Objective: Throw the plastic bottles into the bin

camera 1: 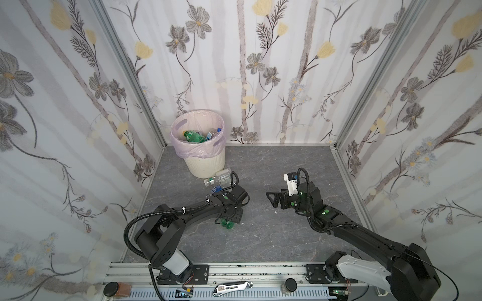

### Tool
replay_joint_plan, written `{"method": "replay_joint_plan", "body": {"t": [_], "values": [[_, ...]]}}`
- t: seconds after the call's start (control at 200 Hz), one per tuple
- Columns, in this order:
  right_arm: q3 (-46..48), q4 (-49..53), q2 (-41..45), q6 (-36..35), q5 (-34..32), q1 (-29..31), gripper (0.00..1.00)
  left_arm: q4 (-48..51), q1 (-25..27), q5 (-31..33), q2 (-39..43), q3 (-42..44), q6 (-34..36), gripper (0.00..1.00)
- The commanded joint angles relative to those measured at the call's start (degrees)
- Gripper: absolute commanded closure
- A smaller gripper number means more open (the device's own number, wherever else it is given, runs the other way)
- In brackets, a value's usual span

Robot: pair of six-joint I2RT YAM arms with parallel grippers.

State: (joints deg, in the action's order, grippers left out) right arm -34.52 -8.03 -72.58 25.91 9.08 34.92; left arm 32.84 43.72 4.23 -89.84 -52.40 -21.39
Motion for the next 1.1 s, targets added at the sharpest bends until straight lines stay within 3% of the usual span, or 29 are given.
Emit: {"method": "replay_joint_plan", "body": {"t": [0.0,0.734,1.094], "values": [[0.32,-2.34,0.22,-0.10,-0.12,0.07,0.00,-1.10,0.08,-0.58,-0.74,-0.79,-0.40,0.33],[3.18,-2.22,3.49,0.23,-0.56,-2.17,0.00,-2.19,2.81,-1.15,-10.63,-8.66,0.82,0.31],[5.11,-2.41,5.10,0.59,-0.57,-3.43,0.00,-2.27,2.85,-0.71,-11.03,-8.95,1.17,0.33]]}}
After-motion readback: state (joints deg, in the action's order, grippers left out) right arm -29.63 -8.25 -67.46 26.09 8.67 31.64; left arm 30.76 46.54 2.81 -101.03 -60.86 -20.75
